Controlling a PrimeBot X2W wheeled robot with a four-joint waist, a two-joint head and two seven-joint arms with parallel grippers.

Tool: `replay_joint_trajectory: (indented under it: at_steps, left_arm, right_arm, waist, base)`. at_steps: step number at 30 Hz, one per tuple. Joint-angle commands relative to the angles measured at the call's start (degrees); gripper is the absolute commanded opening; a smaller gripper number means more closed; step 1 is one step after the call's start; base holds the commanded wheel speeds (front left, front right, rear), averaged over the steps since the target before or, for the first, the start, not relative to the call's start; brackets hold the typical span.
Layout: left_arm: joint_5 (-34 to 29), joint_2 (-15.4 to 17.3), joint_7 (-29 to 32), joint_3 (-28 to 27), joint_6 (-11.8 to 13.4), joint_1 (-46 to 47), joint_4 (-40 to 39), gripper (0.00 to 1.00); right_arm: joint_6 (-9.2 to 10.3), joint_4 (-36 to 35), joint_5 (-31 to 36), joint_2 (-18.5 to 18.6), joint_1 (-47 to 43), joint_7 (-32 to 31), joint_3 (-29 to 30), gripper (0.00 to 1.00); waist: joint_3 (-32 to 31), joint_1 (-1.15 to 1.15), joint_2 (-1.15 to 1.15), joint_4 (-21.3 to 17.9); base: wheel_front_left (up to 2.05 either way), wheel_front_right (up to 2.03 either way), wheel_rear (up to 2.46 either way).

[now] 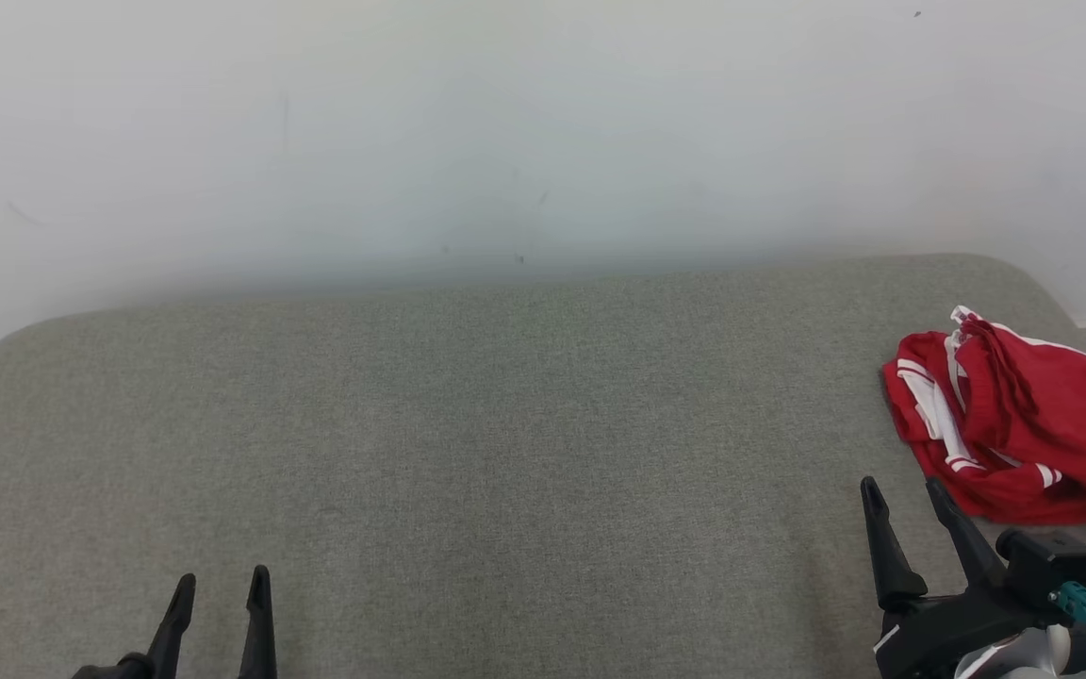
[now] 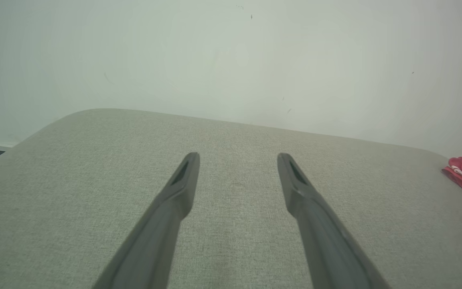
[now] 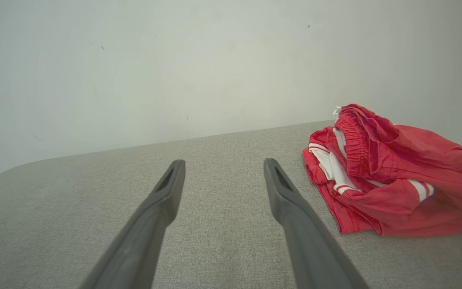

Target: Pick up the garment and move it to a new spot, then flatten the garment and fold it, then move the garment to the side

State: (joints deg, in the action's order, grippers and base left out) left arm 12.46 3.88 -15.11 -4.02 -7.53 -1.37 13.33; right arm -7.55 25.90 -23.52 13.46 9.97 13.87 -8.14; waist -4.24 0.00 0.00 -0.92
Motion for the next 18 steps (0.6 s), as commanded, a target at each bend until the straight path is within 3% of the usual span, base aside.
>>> replay_joint_trajectory:
  at_steps: [1,13,14,18]
  left_arm:
    - [-0.53,-0.19,0.00,-0.03,0.11,0.50,-0.14,1.00]
    - [-0.64,-0.13,0.00,-0.24,0.11,0.29,-0.22,1.00]
    - [-0.14,-0.02,0.01,-0.14,0.00,0.03,0.08,0.00]
    - [0.26,-0.36,0.26,-0.07,-0.03,-1.26,2.23,0.00]
  right_arm:
    - [0.16,-0.07,0.58,-0.30,0.06,0.27,0.04,1.00]
    - [0.16,0.31,0.53,-0.74,0.09,0.27,-0.24,1.00]
    - [0.00,0.37,0.23,-0.61,0.00,0.08,-0.23,0.00]
    - [-0.01,2.22,0.15,-1.30,-2.06,-0.34,-0.45,0.00]
  waist:
    - [0.08,0.00,0.00,0.04]
    - [0.22,0.00,0.00,0.05]
    - [0.22,0.00,0.00,0.06]
    - [0.24,0.00,0.00,0.06]
  base:
    - [0.00,0.00,0.00]
    - [0.00,0.00,0.00]
    - [0.00,0.00,0.00]
    - [0.00,0.00,0.00]
